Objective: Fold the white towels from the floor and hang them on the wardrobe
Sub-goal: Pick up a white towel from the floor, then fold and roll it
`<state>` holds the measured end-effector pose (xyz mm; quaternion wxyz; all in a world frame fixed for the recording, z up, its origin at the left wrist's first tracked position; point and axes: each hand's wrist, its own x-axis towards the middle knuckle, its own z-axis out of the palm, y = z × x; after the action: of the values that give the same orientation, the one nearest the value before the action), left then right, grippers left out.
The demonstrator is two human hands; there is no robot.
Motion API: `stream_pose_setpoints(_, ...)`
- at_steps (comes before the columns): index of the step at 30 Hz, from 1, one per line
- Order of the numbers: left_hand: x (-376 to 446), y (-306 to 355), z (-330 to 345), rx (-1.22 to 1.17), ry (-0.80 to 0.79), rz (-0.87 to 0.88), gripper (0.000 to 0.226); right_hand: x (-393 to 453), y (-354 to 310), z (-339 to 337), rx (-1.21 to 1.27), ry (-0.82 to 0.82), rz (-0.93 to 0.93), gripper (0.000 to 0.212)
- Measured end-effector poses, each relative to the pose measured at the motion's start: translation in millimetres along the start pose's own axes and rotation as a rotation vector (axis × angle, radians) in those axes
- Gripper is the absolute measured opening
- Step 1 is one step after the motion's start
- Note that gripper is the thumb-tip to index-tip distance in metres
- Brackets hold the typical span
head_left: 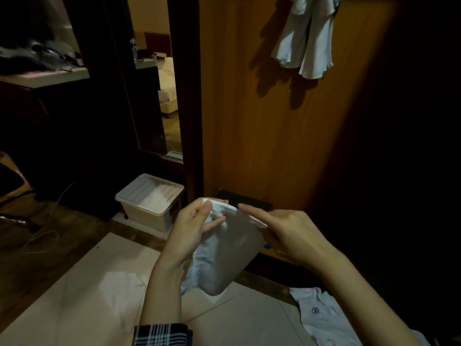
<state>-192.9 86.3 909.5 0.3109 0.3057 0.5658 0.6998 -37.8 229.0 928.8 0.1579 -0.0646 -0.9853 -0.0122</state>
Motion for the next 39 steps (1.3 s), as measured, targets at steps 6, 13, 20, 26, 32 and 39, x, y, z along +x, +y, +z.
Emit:
stream_pose_setpoints(6, 1, 2, -1, 0.139, -0.014, 0.082, 0.031, 18, -5, -20, 0.099, -0.240, -0.103, 0.053)
stream_pose_setpoints(13, 1, 5, 4, 0.184, -0.050, 0.100, 0.032, 34, -8, -38, 0.095, -0.476, -0.075, 0.048)
stream_pose_setpoints(20, 0, 9, 14, 0.117, -0.094, 0.082, 0.030, 45, 2, -41, 0.136, -0.402, -0.131, 0.028)
stream_pose_setpoints(26, -4, 14, 17, 0.021, -0.124, 0.102, 0.028, 47, 13, -42, 0.644, -0.131, 0.025, 0.025)
stream_pose_setpoints(32, 0, 16, 20, 0.145, -0.071, 0.146, 0.030, 51, 9, -40, 0.552, 0.023, 0.119, 0.030)
stream_pose_setpoints(39, 2, 17, 26, 0.061, -0.036, 0.102, 0.035, 59, 4, -36, 0.481, 0.051, 0.172, 0.027)
